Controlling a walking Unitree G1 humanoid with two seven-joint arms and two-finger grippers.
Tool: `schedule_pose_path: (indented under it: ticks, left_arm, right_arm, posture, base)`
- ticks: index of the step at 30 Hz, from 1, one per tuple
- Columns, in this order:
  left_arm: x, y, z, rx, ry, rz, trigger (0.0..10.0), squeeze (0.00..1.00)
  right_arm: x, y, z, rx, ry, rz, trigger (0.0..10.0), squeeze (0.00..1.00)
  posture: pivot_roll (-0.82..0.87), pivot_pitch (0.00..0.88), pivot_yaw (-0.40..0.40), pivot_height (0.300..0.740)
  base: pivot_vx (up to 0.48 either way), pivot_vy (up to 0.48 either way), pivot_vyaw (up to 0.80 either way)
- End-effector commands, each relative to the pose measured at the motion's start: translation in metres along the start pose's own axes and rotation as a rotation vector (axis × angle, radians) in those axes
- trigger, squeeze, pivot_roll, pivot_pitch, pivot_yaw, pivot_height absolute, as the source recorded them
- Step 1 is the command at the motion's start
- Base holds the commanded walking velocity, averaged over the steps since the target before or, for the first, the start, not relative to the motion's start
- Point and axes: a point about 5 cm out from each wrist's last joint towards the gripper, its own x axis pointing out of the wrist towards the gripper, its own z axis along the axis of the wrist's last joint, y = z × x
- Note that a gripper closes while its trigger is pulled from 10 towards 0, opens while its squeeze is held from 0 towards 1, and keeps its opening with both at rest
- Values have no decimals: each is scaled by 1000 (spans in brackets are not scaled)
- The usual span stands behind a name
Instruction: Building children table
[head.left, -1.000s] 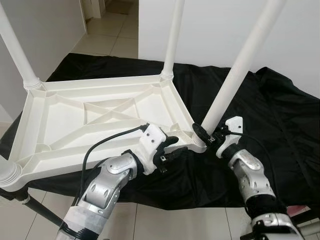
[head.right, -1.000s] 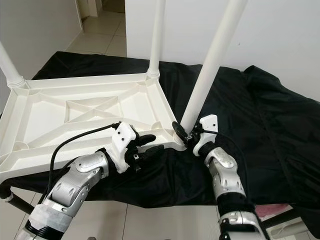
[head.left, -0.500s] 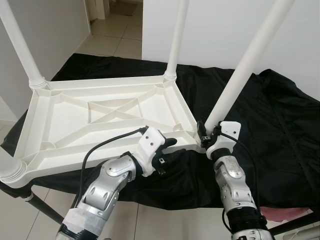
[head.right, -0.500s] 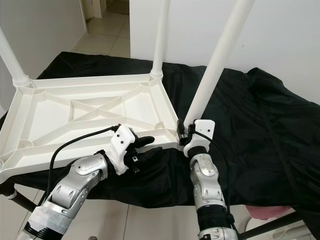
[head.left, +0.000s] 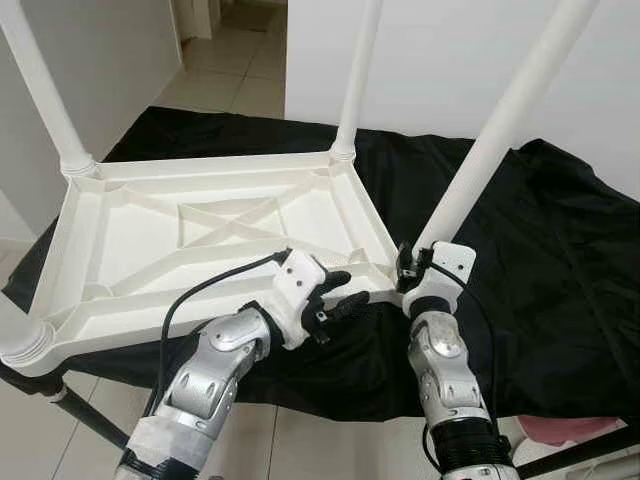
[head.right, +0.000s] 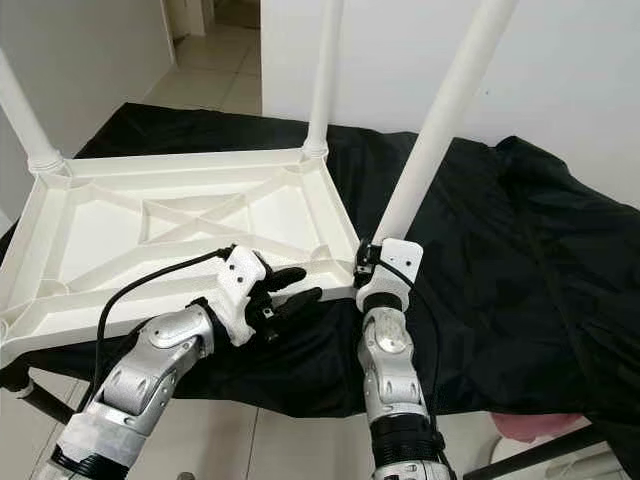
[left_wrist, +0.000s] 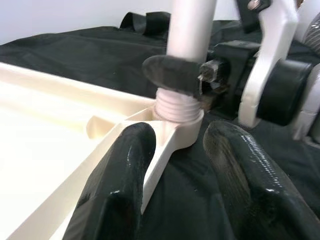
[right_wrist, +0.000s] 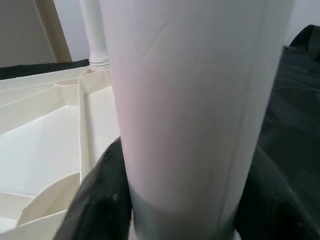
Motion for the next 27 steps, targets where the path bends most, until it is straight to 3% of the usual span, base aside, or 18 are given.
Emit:
schedule_pose_path:
  ticks: [1,2,9,17,18,27]
  left_arm:
    - [-3,7,-1,6,12,151,10000,0]
    - [-4,7,-2,11,17,161,10000,0]
    - [-6,5,1,56,-16,162,10000,0]
    - [-9,5,2,58,-15,136,10000,0]
    - [-9,4,2,45,-10,125,10000,0]
    - [-10,4,1,7,4,63,10000,0]
  right_arm:
    - [-8,-4,-12,9,52,-17,10000,565]
    - [-8,-3,-10,2,35,3,10000,1000]
    - [-9,-1,-5,-19,-2,83,10000,1000]
    - [-9,-18,6,-38,-36,261,10000,965]
    - [-8,-21,7,-50,-37,298,10000,0]
    - [6,-31,12,-113,-36,488,10000,0]
  posture:
    - [14,0,-78,740]
    - [18,0,-82,740]
    - [18,0,-82,740]
    - [19,0,-84,740]
    - [20,0,-79,740]
    - [11,0,-58,740]
  base:
    - [0,0,0]
    - [0,0,0]
    - [0,0,0]
    - [0,0,0]
    - [0,0,0]
    - [0,0,0]
